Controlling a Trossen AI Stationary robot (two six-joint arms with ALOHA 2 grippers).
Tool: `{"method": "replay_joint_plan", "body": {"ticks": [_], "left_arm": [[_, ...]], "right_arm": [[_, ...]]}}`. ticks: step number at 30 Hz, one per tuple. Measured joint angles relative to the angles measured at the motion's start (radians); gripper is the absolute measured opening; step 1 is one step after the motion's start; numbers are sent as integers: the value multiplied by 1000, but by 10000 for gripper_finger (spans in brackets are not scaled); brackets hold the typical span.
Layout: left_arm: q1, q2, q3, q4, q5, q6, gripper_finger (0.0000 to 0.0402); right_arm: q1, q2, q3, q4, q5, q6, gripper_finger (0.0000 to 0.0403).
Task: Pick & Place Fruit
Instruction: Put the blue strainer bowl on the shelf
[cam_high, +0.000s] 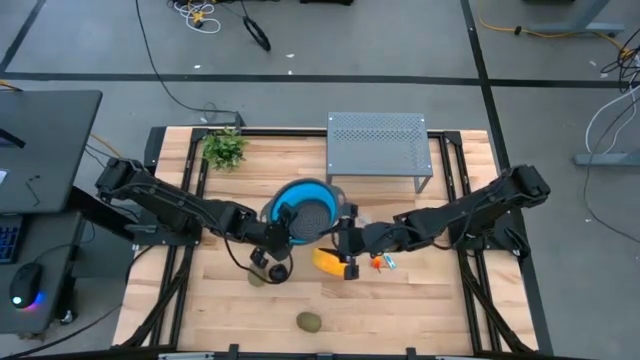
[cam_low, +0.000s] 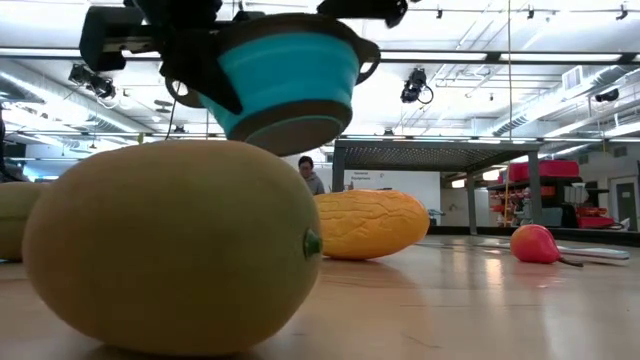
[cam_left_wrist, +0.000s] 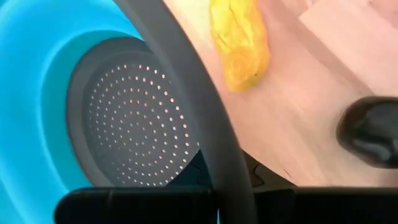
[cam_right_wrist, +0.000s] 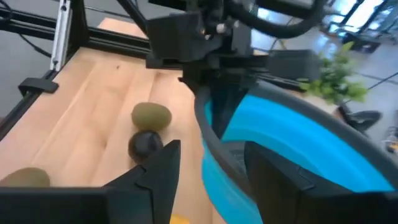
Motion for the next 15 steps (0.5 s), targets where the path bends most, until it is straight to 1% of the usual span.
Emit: {"method": "replay_joint_plan", "body": {"ticks": [3, 6, 10, 15], "left_arm": [[27, 0, 0, 1, 1, 22, 8], [49, 0, 0, 37, 3, 26, 6], [69, 0, 8, 77, 5, 100, 7], [124, 1, 82, 81, 8, 164, 6]], "right_arm": [[40, -47, 0, -54, 68, 0, 188], [76, -93, 0, -131, 104, 22, 188], [112, -132, 0, -226, 106, 101, 188], [137, -131, -1, -328, 102, 185, 188]]}}
